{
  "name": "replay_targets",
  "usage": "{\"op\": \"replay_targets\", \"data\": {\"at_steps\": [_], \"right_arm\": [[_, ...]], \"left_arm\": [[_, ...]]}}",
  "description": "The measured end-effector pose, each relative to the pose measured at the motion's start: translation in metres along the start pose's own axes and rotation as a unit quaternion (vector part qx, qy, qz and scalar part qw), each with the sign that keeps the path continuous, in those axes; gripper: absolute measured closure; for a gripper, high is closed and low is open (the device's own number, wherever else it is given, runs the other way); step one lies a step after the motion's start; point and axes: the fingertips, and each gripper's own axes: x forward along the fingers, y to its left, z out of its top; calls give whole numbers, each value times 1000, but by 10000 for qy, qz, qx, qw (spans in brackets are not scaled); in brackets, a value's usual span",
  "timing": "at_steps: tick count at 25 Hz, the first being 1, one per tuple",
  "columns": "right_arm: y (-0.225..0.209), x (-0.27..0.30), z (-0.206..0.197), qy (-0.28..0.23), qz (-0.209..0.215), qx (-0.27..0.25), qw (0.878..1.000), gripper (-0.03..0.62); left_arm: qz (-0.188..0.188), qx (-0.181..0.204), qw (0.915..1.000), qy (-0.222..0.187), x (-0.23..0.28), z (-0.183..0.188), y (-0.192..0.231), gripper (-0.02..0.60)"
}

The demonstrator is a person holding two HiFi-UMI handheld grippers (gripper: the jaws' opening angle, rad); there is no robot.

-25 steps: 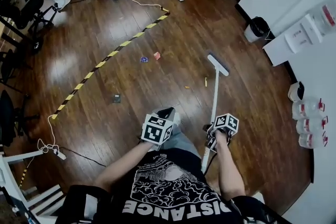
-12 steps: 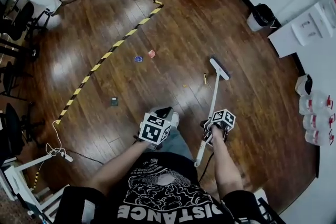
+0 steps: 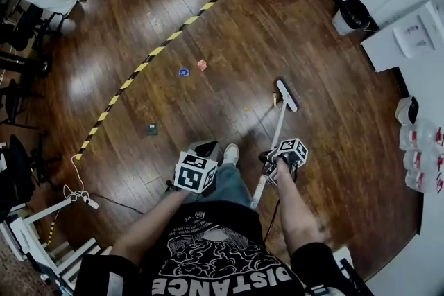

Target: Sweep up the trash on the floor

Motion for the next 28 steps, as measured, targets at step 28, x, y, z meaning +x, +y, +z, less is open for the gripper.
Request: {"op": "replay_targets", "data": {"at_steps": [28], "right_arm": [[90,164,-195,358,35,382,9986,594]], "left_arm": [[3,-749,9969,-259,-108,-115,182,575]]}}
